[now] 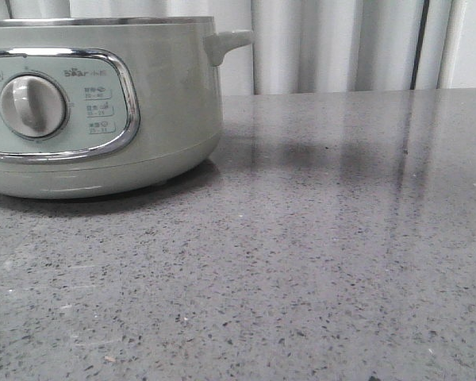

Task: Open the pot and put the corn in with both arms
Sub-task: 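Lift the corn and carry it over the open pot with the right gripper, then lower the corn into the pot and open the right gripper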

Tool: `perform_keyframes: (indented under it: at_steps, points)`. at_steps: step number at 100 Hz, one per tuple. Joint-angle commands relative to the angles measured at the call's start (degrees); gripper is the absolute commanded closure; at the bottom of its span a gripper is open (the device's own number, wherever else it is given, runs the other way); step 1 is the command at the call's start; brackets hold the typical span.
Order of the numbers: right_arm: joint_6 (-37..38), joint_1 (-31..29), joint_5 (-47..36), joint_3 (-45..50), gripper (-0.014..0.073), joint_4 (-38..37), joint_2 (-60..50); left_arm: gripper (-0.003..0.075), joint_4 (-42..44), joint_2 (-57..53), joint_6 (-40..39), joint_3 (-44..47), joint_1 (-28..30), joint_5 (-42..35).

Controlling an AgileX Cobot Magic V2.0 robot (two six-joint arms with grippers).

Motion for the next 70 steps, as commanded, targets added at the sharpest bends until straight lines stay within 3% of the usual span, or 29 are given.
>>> perform_keyframes:
  at_steps: [1, 16, 23, 34, 43, 50, 61, 70]
  points:
    - [0.0, 1.4, -7.1, -3.5, 0.0617, 0.5, 2.1, 0.0734, -3.2, 0.6, -0.4, -2.0, -0.8, -0.9]
    - [0.0, 1.3, -6.5, -5.9, 0.0610, 0.5, 7.8, 0.0733, -3.5, 0.6, 1.6, -2.0, -2.6, 8.4]
    - [0.0, 1.2, -5.6, -6.1, 0.0568, 0.4, 9.1, 0.0733, -3.6, 0.6, 4.7, -2.0, -3.6, 14.8]
    - [0.0, 1.1, -4.8, -6.1, 0.0379, -0.2, 10.0, 0.0733, -3.6, 0.6, 6.2, -2.0, -5.7, 21.5]
    - [0.0, 1.1, -4.7, -6.1, 0.0188, -0.3, 10.0, 0.0733, -3.6, 0.6, 6.2, -2.0, -7.0, 22.8]
    - [0.0, 1.1, -4.3, -6.1, 0.0104, -0.4, 9.6, 0.0733, -3.6, 0.6, 6.6, -2.0, -7.8, 22.8]
    - [0.0, 1.0, -0.8, -6.1, 0.0120, -0.6, 7.3, 0.0733, -3.7, 0.5, 11.2, -2.0, -9.9, 22.8]
    - [0.0, 1.0, 2.7, -6.0, 0.0211, -0.6, 4.2, 0.0733, -4.4, 0.3, 14.8, -2.0, -13.2, 22.7]
